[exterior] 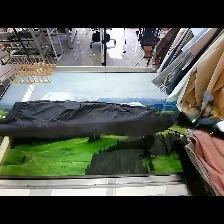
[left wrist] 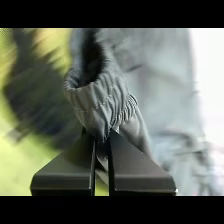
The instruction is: Fold the clothes and pants, and hang the long-sleeved shirts on hangers.
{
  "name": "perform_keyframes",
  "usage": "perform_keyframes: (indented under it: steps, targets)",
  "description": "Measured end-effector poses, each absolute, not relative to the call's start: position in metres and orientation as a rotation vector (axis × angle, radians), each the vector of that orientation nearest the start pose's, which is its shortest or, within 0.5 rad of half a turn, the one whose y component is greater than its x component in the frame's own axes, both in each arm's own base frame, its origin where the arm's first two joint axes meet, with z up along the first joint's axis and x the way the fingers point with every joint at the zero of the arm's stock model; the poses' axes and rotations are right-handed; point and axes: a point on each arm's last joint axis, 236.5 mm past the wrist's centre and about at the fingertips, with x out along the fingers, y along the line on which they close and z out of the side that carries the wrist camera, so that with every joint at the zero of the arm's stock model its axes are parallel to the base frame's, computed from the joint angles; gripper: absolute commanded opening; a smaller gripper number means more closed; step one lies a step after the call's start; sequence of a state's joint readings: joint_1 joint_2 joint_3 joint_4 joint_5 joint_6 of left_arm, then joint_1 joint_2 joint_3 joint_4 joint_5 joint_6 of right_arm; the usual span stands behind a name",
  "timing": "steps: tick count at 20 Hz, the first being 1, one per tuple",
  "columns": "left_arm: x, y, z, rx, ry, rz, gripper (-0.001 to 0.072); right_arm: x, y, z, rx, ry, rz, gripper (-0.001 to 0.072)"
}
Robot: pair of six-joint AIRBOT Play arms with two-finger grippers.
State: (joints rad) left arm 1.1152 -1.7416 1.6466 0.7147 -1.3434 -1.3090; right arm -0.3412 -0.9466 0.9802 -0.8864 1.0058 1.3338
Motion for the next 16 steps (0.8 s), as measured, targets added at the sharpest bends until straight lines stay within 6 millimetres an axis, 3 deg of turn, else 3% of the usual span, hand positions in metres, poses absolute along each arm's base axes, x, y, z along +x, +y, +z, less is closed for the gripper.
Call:
perform_keyframes:
  steps: [2, 4, 8, 9, 11, 12, 13, 15, 16]
  targets:
    - [0.370, 0.349, 0.078, -1.045, 0.712, 0.225, 0.0012, 0.378, -0.003, 0.152, 0.463, 0.759, 0.155, 0.0019]
    - [0.362, 0.354, 0.080, -0.991, 0.756, 0.260, 0.0013, 0.357, 0.002, 0.140, 0.416, 0.861, 0.175, 0.0019]
    - [0.321, 0.371, 0.048, -0.833, 0.939, 0.373, 0.0013, 0.285, 0.020, 0.063, 0.399, 1.204, 0.236, 0.0023]
    - [0.311, 0.376, 0.039, -0.805, 0.975, 0.392, 0.0014, 0.265, 0.023, 0.043, 0.405, 1.290, 0.245, 0.0053]
    - [0.296, 0.385, 0.021, -0.741, 1.024, 0.418, 0.0015, 0.233, 0.023, 0.008, 0.403, 1.424, 0.237, 0.0266]
    - [0.289, 0.384, 0.011, -0.724, 1.055, 0.412, 0.0017, 0.219, 0.024, -0.005, 0.409, 1.479, 0.233, 0.0339]
    - [0.282, 0.377, -0.001, -0.718, 1.092, 0.389, 0.0079, 0.207, 0.031, -0.013, 0.431, 1.520, 0.253, 0.0350]
    - [0.270, 0.366, -0.023, -0.713, 1.152, 0.354, 0.0426, 0.196, 0.030, -0.026, 0.434, 1.561, 0.240, 0.0424]
    - [0.266, 0.359, -0.032, -0.719, 1.175, 0.332, 0.0460, 0.193, 0.032, -0.028, 0.443, 1.571, 0.243, 0.0424]
